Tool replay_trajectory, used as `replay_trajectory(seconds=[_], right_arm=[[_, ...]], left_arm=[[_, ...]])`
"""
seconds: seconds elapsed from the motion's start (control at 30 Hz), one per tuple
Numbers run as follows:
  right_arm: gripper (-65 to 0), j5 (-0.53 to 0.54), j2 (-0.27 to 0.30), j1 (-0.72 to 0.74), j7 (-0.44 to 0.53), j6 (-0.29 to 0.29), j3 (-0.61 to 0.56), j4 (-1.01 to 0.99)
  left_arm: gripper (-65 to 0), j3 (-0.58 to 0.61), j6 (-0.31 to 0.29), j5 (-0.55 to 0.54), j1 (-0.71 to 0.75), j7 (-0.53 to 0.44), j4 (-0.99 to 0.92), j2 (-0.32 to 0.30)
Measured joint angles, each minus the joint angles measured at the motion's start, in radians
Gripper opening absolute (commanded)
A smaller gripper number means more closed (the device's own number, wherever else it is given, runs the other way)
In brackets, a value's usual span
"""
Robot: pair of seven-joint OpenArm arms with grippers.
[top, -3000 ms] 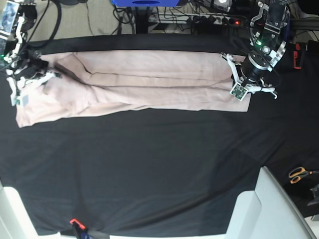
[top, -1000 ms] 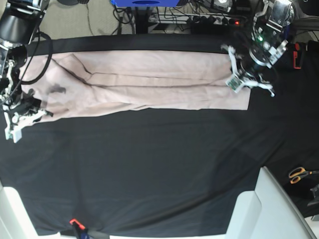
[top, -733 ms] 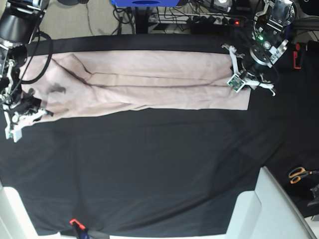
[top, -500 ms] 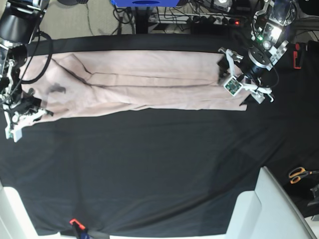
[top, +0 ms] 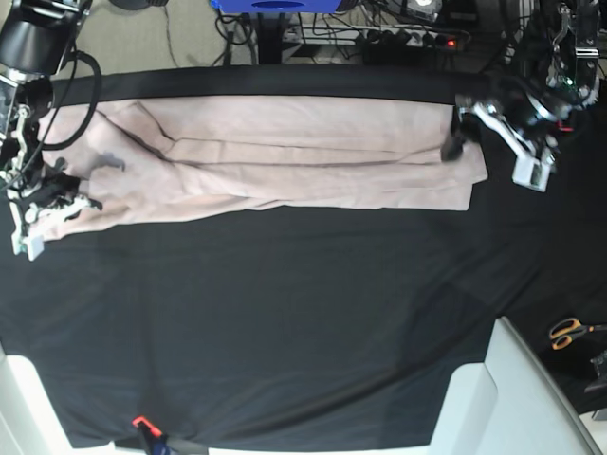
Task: Fold the T-shirt properly
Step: 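Release and regrasp the strip end with the left gripper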
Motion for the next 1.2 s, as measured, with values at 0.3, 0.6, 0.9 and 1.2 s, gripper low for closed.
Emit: replay_trajectory(seconds=[0.3, 0.6, 0.9, 1.2], right_arm=[[-62.1, 0.000, 0.000, -0.003, 0.001, 0.000, 0.000, 0.000], [-62.1, 0.000, -0.001, -0.003, 0.004, 0.000, -0.001, 0.000], [-62.1, -0.001, -0.001, -0.011, 0.011, 0.000, 0.000, 0.000], [-62.1, 0.000, 0.000, -0.014, 0.008, 0.000, 0.001, 0.000]], left_arm=[[0.0, -0.138, -0.174, -0.077, -0.032, 0.059, -0.148, 0.013], [0.0, -0.042, -0.180, -0.085, -0.111, 0.053, -0.316, 0.023], [0.0, 0.010, -0.185, -0.093, -0.170, 0.035, -0.343, 0.067], [-45.1, 0.068, -0.198, -0.122, -0.276, -0.012, -0.506, 0.078]])
